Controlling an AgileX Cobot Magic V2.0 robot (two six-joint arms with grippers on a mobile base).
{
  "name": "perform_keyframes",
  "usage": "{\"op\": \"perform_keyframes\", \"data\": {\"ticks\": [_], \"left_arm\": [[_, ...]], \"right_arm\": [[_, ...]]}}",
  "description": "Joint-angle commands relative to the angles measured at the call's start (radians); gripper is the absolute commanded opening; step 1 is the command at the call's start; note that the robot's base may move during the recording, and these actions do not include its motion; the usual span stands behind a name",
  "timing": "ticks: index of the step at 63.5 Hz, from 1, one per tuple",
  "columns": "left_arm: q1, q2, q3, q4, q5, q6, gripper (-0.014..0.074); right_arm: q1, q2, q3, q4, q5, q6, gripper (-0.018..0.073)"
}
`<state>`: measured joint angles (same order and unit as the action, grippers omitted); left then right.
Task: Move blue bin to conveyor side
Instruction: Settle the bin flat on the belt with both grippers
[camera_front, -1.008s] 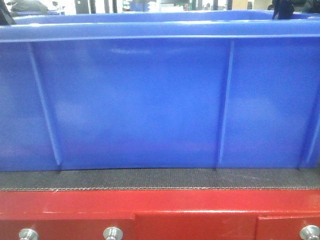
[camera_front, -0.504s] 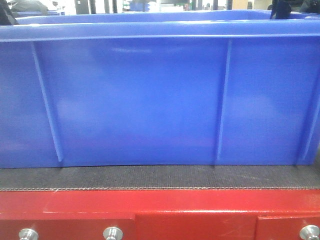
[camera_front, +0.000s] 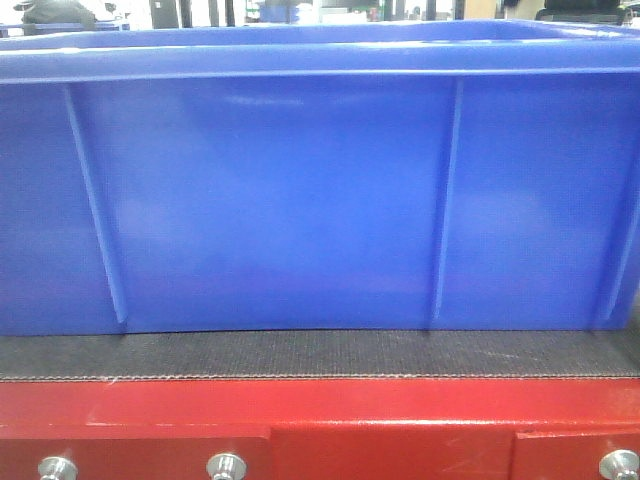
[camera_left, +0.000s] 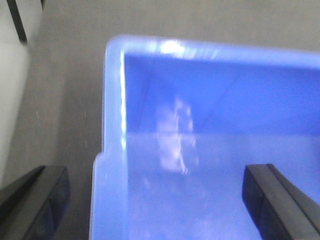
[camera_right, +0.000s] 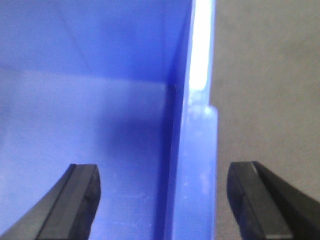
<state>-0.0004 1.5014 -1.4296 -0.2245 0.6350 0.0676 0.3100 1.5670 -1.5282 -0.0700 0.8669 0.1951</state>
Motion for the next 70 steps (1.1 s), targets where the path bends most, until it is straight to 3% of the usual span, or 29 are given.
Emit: {"op": "perform_keyframes", "data": {"ticks": [1,4,9,15,19,21,28,34,43,54,70], "left_arm": [[-0.005,-0.054,-0.051,0.009,0.015,0.003,0.0592],[-0.005,-0.076,-0.071,0.009,0.027,0.003,0.0567],[-0.005,-0.12,-0.101,0.011,0.04,0.003,0.0476],[-0.005,-0.184,-0.11,0.02,0.054,0.003,0.0252],[-0.005,-0.233,-0.11,0.03,0.112,0.003,0.0057],[-0.005,-0.257,-0.11,0.032,0.165,0.005,-0.0046],[-0.005,-0.296,-0.108,0.042,0.322,0.005,0.0027],[-0.005,-0.317,-0.075,0.052,0.349,0.005,0.0006],[-0.005,-0.426,0.103,0.043,0.134,-0.018,0.0],[-0.005,-0.63,0.434,0.043,-0.139,-0.053,0.0],[-0.005,-0.91,0.836,0.054,-0.376,-0.053,0.0]], "right_arm": [[0.002,-0.043,-0.051,-0.006,0.029,-0.011,0.041],[0.002,-0.062,-0.075,-0.009,0.045,-0.011,0.0384],[0.002,-0.099,-0.107,-0.009,0.066,-0.011,0.0259],[0.002,-0.152,-0.138,-0.009,0.075,-0.011,0.0063],[0.002,-0.202,-0.139,-0.009,0.073,-0.02,-0.0096],[0.002,-0.218,-0.139,-0.009,0.073,-0.028,-0.0096],[0.002,-0.274,-0.134,-0.009,0.093,-0.042,-0.007],[0.002,-0.325,-0.088,-0.009,0.062,-0.042,-0.007],[0.002,-0.429,0.072,-0.011,-0.071,-0.042,-0.007],[0.002,-0.606,0.386,-0.013,-0.236,-0.042,-0.007],[0.002,-0.905,0.803,-0.013,-0.51,-0.042,-0.007]]}}
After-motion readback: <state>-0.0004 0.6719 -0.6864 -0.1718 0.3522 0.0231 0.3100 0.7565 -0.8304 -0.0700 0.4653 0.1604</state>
